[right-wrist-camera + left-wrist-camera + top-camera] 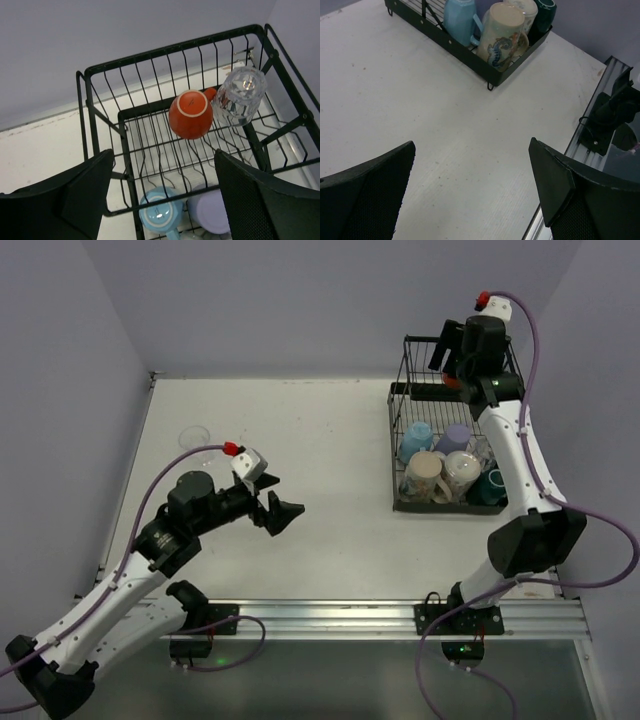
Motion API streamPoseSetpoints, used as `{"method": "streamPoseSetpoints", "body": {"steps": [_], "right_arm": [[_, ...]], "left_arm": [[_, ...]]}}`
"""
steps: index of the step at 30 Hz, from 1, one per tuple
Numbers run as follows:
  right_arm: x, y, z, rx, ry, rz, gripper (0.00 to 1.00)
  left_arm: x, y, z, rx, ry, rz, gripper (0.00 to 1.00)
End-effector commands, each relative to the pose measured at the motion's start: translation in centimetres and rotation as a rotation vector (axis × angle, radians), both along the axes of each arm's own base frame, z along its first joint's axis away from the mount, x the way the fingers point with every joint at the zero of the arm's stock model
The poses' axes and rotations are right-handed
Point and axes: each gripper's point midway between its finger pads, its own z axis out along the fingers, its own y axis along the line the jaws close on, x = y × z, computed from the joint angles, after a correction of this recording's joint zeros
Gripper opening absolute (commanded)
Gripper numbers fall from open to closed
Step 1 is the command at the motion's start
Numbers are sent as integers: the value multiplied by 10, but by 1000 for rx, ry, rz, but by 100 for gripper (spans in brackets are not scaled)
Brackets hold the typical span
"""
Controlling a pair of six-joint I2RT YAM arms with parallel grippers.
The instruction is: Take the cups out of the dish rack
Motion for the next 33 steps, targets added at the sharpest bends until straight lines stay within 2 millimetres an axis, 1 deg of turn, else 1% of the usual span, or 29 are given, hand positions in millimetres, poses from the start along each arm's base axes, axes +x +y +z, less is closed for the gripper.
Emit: {"method": "streamPoseSetpoints", "body": {"steps": [1, 2, 3, 5, 6, 7, 8, 9, 10, 11, 12, 13, 14, 15, 16, 17, 18, 20, 23, 24, 26, 28, 30, 33], "right_arm": [[5, -15, 8, -86, 36, -41, 85], [7, -16, 14, -92, 31, -42, 87], [12, -16, 8, -103, 46, -31, 90], [16, -17, 12, -111, 47, -26, 92], [21, -16, 5, -119, 63, -18, 94], [24, -15, 3, -123, 67, -13, 95], [27, -15, 6, -123, 64, -11, 95], [31, -15, 3, -125, 74, -11, 96], [38, -14, -8, -130, 97, -9, 98], [42, -14, -7, -131, 95, -8, 98], [46, -15, -10, -133, 100, -10, 99], [52, -18, -20, -142, 120, -22, 99], [55, -23, -20, -143, 119, -38, 99], [60, -32, -27, -145, 131, -63, 97], [60, -32, -27, -141, 130, -65, 97], [63, -34, -32, -132, 138, -61, 95], [64, -42, -34, -130, 143, -75, 95], [65, -48, -39, -139, 153, -94, 94], [69, -55, -51, -137, 178, -99, 94], [71, -55, -58, -135, 191, -96, 94], [72, -55, -66, -132, 206, -89, 93], [75, -57, -74, -129, 221, -88, 90], [78, -56, -78, -124, 225, -85, 86], [81, -51, -81, -101, 223, -70, 84]], "left_arm": [[14, -2, -9, 58, 6, 37, 100], [14, -3, -9, 60, 5, 32, 100], [15, -3, -10, 63, 8, 33, 100], [19, 0, -12, 68, 10, 51, 100], [22, 2, -14, 71, 15, 63, 100], [24, 3, -15, 72, 19, 74, 100], [26, 4, -17, 75, 23, 79, 100], [30, 6, -20, 81, 32, 91, 100], [31, 6, -20, 82, 34, 92, 100], [33, 7, -22, 85, 38, 98, 100], [34, 7, -24, 92, 45, 103, 100], [35, 7, -26, 96, 47, 105, 100], [35, 8, -28, 100, 52, 107, 100], [36, 8, -31, 108, 57, 112, 100], [36, 8, -31, 108, 57, 112, 100], [36, 8, -31, 107, 56, 112, 100], [37, 8, -32, 110, 57, 112, 100], [37, 8, -33, 112, 60, 111, 100], [37, 7, -34, 113, 62, 110, 100], [37, 7, -34, 114, 63, 110, 100], [37, 7, -35, 116, 66, 110, 100], [38, 8, -35, 116, 64, 114, 100], [39, 9, -35, 117, 68, 119, 100], [40, 9, -36, 118, 69, 122, 100]]}}
